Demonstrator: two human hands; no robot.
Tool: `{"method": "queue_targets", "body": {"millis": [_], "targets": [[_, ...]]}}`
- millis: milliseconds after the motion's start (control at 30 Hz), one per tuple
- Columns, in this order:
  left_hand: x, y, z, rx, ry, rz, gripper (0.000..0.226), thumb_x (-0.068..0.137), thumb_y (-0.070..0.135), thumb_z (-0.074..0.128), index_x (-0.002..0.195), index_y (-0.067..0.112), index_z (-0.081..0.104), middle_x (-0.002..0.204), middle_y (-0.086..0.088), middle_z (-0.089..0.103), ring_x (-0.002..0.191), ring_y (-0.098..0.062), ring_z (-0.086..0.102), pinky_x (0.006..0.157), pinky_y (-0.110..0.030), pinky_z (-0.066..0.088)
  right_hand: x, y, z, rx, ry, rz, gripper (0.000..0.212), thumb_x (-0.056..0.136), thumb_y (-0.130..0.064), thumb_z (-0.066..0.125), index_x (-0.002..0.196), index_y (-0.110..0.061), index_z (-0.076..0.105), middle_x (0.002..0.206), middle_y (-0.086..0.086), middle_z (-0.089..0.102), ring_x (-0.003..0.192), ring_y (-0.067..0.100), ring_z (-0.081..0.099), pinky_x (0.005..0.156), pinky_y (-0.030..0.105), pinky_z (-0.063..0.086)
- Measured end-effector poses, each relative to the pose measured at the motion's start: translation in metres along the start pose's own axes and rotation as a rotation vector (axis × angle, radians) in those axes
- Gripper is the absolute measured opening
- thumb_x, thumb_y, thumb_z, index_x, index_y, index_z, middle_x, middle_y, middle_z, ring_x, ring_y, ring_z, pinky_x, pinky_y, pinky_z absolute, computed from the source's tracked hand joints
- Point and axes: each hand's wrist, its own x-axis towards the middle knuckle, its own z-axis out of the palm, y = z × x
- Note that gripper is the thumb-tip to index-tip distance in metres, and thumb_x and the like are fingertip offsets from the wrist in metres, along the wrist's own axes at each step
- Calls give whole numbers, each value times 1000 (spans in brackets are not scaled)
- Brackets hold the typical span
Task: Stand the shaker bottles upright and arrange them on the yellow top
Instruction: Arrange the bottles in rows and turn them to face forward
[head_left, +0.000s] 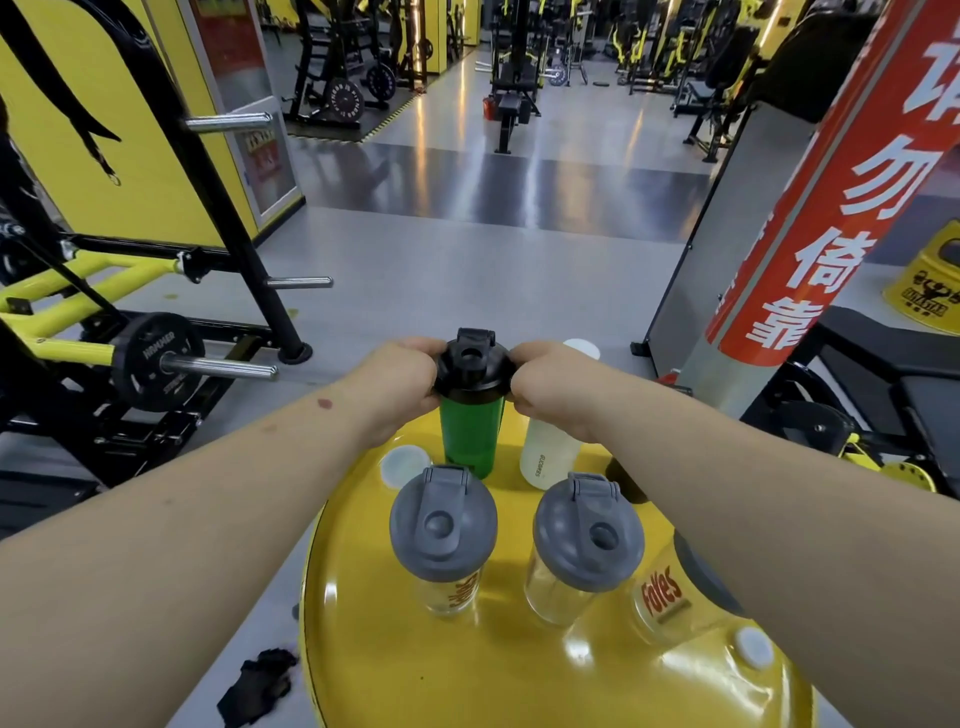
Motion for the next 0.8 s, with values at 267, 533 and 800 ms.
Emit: {"method": "queue_targets", "body": {"millis": [267, 533, 800], "targets": [[-3, -1, -3, -38, -25, 4, 52, 93, -18, 28, 120, 17, 56, 91, 2, 62, 113, -30, 62, 74, -24, 53, -5, 0, 0, -34, -31, -31, 35, 85, 4, 50, 116, -3, 65, 120, 30, 65, 112, 49, 64, 94, 56, 56], [-5, 1, -9, 309, 79, 85, 57, 92, -4, 40, 143, 18, 52, 137, -9, 57, 118, -25, 54, 105, -39, 46, -21, 3, -14, -67, -2, -39, 42, 91, 1, 55, 132, -5, 63, 137, 28, 61, 126, 46, 59, 107, 57, 52], [-53, 16, 28, 526, -28, 343, 30, 82, 0, 55, 94, 25, 66, 92, 7, 67, 84, -17, 65, 61, -25, 50, -44, 20, -61, -241, -108, 30, 22, 84, -17, 60, 97, -7, 74, 95, 12, 77, 83, 30, 74, 86, 36, 60]]}}
